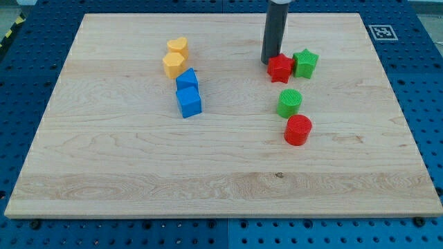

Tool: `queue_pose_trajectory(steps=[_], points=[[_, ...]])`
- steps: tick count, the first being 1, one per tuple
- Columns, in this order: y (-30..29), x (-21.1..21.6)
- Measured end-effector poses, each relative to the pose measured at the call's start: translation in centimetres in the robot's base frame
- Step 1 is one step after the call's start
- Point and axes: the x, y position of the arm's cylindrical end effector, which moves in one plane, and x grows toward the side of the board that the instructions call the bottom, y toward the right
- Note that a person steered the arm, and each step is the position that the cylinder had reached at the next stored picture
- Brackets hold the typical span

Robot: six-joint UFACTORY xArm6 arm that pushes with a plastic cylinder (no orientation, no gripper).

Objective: Separate green star from the red star

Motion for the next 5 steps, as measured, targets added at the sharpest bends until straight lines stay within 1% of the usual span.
queue_pose_trajectory(steps=[2, 4, 5], points=[[1.1, 0.4], [4.4, -4.0], [8.7, -4.9]])
